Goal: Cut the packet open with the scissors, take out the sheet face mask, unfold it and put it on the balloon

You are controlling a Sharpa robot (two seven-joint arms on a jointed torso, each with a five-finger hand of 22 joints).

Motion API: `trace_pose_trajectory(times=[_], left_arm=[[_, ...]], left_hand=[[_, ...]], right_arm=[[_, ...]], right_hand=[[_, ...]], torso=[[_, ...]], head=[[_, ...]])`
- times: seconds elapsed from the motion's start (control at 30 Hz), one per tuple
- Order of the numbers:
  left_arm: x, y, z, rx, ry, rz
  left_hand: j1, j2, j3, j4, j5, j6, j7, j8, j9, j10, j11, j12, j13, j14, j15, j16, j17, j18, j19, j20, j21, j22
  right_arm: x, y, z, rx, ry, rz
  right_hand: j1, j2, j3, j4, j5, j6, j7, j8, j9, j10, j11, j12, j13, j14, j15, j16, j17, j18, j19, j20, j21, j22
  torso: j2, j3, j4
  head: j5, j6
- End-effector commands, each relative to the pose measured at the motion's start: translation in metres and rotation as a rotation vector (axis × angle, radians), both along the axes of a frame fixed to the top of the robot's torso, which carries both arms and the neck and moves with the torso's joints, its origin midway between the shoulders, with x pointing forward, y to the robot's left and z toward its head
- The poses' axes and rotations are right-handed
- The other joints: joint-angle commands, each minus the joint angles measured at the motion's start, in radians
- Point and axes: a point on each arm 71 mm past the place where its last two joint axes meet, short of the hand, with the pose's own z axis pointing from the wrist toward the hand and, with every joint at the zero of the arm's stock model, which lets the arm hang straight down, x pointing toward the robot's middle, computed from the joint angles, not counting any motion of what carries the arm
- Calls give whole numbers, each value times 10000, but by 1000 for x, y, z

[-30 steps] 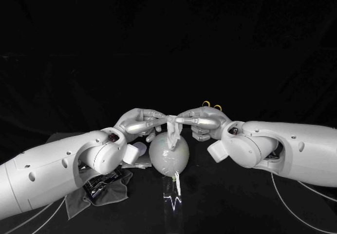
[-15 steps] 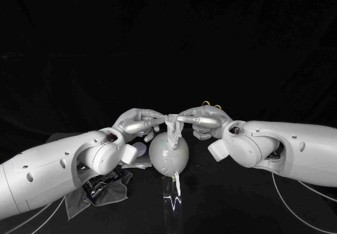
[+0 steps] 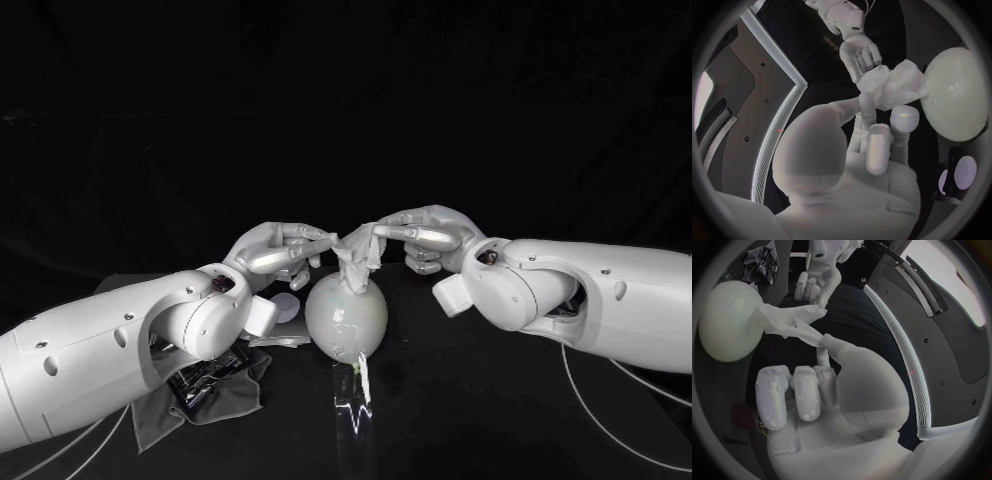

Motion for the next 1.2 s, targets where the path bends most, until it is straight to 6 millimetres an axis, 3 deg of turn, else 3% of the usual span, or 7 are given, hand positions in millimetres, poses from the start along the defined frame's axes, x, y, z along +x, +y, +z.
trace_pose_trajectory(times=[0.03, 0.57, 1.2], left_arm=[[0, 3, 4, -440, -99, 181], [5, 15, 3, -390, -103, 748], [5, 22, 2, -478, 42, 1161]], left_hand=[[-20, 80, 67, -13, 35, -22, 35, 32, 1630, 109, -22, 11, 10, 759, -70, 55, 1633, -123, 71, 7, 36, 6], [-51, 77, 120, -47, 36, -24, 32, 42, 1667, 118, -26, 14, 20, 764, -74, 59, 1647, -130, 94, 3, 63, 51], [-92, 70, 169, -73, 35, -26, 30, 50, 1704, 130, -28, 18, 31, 761, -77, 55, 1633, -131, 102, 0, 77, 64]], right_arm=[[6, -6, 7, -53, -461, -224], [23, -22, 21, -153, -880, -811], [37, -33, 34, -362, -1348, -1178]], right_hand=[[21, 58, 78, 0, 27, 57, -33, 154, 462, 1074, -43, 34, 2627, 1062, -78, 36, 2630, -63, 1067, -31, 47, 2633], [27, 45, 104, -29, 27, 35, -33, 188, 493, 1074, -44, 34, 2627, 1062, -79, 36, 2630, -63, 1067, -32, 47, 2633], [29, 38, 117, -43, 26, 23, -32, 204, 507, 1074, -44, 34, 2627, 1062, -80, 36, 2630, -63, 1067, -32, 47, 2633]], torso=[[-3, 1, 9], [2, -2, 13], [-2, 4, 16]], head=[[-36, -5], [-56, 6], [-106, 106]])
